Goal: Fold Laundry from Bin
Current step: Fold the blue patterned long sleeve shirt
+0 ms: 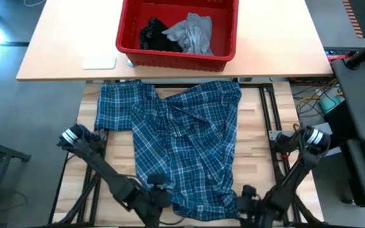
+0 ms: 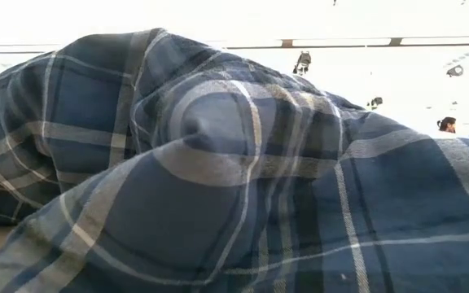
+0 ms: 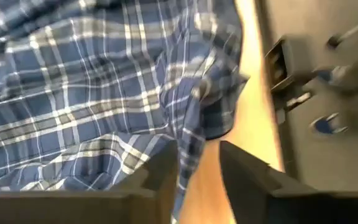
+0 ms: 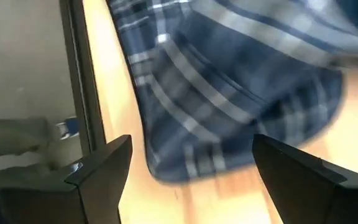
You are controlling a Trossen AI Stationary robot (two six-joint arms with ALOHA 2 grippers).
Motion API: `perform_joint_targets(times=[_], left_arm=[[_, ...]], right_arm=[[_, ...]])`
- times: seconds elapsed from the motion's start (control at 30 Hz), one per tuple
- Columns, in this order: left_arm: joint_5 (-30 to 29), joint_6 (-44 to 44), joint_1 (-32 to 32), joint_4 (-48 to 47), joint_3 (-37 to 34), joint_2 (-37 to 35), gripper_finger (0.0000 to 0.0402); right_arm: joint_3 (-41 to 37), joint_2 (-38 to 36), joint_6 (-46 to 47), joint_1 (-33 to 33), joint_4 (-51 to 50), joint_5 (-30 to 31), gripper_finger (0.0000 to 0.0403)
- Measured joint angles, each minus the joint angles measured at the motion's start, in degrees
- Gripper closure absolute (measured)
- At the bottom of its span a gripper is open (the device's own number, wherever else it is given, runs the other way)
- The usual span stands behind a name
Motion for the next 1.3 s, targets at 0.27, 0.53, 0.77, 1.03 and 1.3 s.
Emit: perform_joint_targets(times=[0.27, 0.53, 0.77, 1.03, 1.3], left_arm=[[-1.0, 4.5, 0.4, 0.3, 5.5, 12.2, 0.0220], [-7.3, 4.1, 5.1, -14.0, 17.9, 18.1, 0.0381], [-14.8, 5.1, 11.0, -16.1, 12.6, 10.4, 0.0399], [-17.4, -4.7, 11.4, -14.2, 1.1, -0.5, 0.0401], [-20.2, -8.6, 10.4, -5.0, -3.2, -6.0, 0.0401]], right_arm=[[9.4, 8.9, 4.8, -3.9, -12.0, 0.7, 0.0186], [12.9, 0.1, 2.8, -7.7, -19.3, 4.6, 0.0386], [10.5, -19.1, 5.6, -16.9, -21.6, 2.6, 0.0394], [-0.2, -39.4, 15.7, -20.4, -4.3, -7.0, 0.0394], [-13.5, -45.8, 24.2, -20.2, 9.4, -4.0, 0.0384]])
